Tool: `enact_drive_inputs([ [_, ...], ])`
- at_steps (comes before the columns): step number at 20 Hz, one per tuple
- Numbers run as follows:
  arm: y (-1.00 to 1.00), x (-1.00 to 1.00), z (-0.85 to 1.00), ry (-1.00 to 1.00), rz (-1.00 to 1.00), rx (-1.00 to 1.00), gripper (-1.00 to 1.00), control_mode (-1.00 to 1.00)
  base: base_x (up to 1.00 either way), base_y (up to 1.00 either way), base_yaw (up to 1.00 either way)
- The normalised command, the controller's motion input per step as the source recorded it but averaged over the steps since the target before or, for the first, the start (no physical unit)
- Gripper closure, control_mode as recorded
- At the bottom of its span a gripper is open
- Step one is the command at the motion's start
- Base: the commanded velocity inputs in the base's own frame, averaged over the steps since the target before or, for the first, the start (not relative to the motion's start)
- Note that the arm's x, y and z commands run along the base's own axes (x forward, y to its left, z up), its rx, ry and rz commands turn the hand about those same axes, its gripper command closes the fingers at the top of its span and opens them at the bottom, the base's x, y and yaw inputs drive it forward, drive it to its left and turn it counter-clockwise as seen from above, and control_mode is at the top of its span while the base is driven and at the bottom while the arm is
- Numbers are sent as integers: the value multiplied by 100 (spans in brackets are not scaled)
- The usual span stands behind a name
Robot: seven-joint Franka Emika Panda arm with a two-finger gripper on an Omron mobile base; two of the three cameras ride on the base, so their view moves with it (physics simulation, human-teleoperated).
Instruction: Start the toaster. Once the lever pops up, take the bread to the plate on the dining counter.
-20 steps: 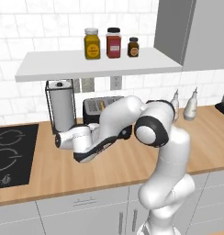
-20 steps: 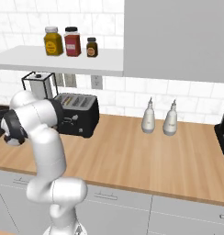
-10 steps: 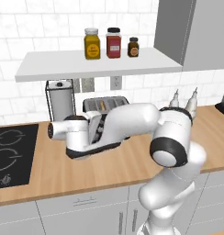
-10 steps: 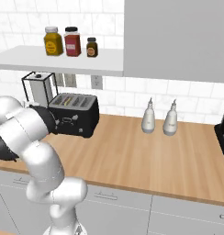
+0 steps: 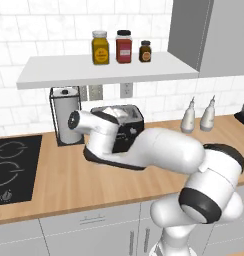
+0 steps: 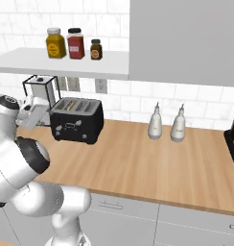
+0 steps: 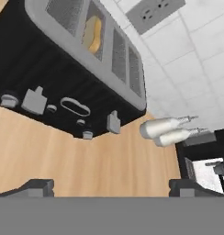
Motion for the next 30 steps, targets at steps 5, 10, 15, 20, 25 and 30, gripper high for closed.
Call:
enact_drive_inputs([
  [5, -6, 35, 10, -9, 10, 24, -100, -100, 0, 0, 0],
  [10, 0, 36, 27, -3, 10, 23, -100, -100, 0, 0, 0],
  [15, 0, 34, 27, 0, 0, 18, -100, -100, 0, 0, 0],
  [20, 3, 12, -2, 2, 0, 7, -100, -100, 0, 0, 0],
  [25, 0, 0, -3, 0, 0, 3, -100, -100, 0, 0, 0],
  [30, 0, 1, 0, 1, 0, 0, -100, -100, 0, 0, 0],
])
